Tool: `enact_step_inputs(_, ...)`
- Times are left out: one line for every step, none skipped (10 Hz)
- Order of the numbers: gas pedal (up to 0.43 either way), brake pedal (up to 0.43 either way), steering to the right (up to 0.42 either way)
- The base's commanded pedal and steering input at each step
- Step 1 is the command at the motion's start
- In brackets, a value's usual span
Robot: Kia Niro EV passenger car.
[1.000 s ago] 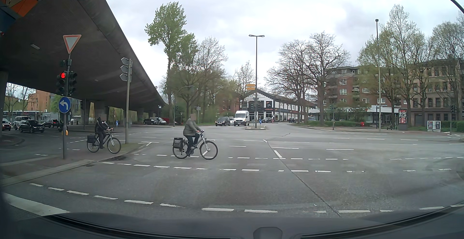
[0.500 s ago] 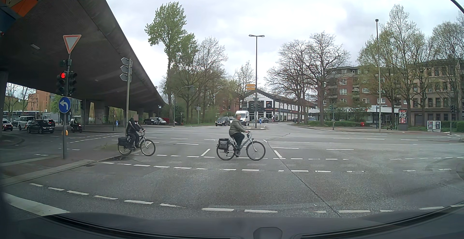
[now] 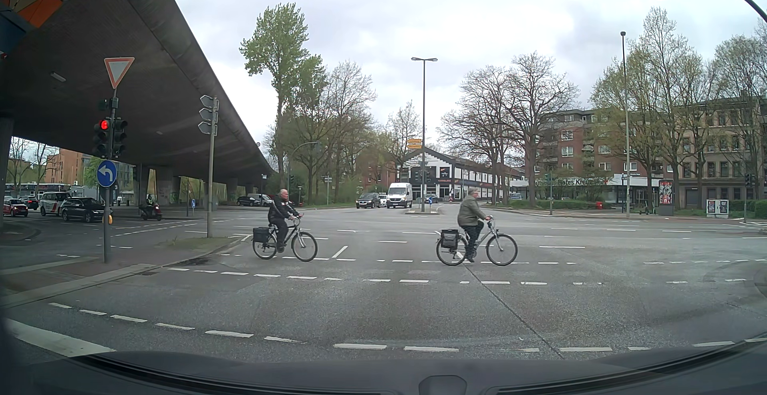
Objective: Follow the waypoints while adhering to traffic rules and regulations
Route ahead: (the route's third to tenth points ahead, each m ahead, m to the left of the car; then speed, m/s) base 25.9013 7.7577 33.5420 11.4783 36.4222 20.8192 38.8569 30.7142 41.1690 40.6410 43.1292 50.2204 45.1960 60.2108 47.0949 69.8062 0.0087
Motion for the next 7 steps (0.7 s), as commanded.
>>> enact_step_inputs(0.0,0.262,-0.011)
enact_step_inputs(0.0,0.262,-0.011)
enact_step_inputs(0.0,0.262,-0.011)
enact_step_inputs(0.0,0.262,-0.011)
enact_step_inputs(0.0,0.268,-0.011)
enact_step_inputs(0.0,0.268,-0.011)
enact_step_inputs(0.0,0.268,-0.011)
